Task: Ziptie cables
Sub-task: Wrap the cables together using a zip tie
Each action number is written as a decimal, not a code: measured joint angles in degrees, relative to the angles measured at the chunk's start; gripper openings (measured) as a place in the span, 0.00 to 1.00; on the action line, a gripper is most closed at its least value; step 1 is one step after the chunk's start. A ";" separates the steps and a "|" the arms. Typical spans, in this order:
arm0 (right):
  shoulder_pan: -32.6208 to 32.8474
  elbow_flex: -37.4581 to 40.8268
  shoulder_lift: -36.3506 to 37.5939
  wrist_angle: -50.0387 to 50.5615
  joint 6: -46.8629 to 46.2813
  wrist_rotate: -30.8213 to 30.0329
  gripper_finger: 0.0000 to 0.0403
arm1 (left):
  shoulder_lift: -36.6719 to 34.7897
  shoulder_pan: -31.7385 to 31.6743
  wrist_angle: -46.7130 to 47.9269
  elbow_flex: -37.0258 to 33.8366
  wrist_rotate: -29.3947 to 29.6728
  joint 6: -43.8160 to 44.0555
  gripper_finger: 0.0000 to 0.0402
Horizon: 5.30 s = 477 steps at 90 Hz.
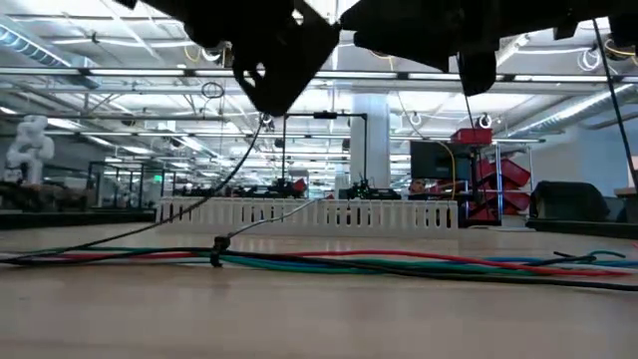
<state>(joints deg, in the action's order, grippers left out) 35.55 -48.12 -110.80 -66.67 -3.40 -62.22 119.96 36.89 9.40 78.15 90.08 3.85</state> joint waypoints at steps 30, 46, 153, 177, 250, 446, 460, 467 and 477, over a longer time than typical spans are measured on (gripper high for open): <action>-2.82 0.00 0.00 -0.10 -1.46 5.70 0.25 | 0.04 -0.05 -0.56 0.02 0.00 -0.14 0.00; -3.76 0.00 0.00 0.02 -1.32 6.90 0.24 | 0.04 -0.04 -1.38 0.02 0.00 -0.21 0.00; -3.19 0.00 0.00 1.76 2.55 6.82 0.27 | -0.02 -0.01 -1.43 0.02 -0.02 -0.06 0.00; -3.72 0.00 0.00 -2.27 5.06 6.87 0.27 | -0.02 -0.01 -1.43 0.00 -0.04 0.08 0.00; -3.67 0.01 0.00 -0.76 4.98 6.84 0.01 | -0.02 0.01 -1.34 0.00 -1.67 -0.19 0.00; 7.91 0.02 28.85 51.11 16.52 44.37 0.01 | -10.47 -7.67 -26.24 -7.54 -83.02 14.44 0.35; 7.89 0.02 28.85 51.12 16.20 44.37 0.01 | -10.47 -7.73 -26.92 -7.54 -82.10 13.28 0.35; 7.89 0.02 28.85 51.12 16.21 44.19 0.01 | -10.47 -7.71 -26.92 -7.54 -83.18 13.31 0.35; 7.66 0.02 28.85 51.12 16.09 42.88 0.01 | -10.47 -7.68 -27.05 -7.54 -86.16 13.39 0.35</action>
<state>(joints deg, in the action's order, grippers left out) 43.21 -48.10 -81.95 -15.55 12.69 -19.34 109.49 29.21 -17.65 70.61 3.92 17.24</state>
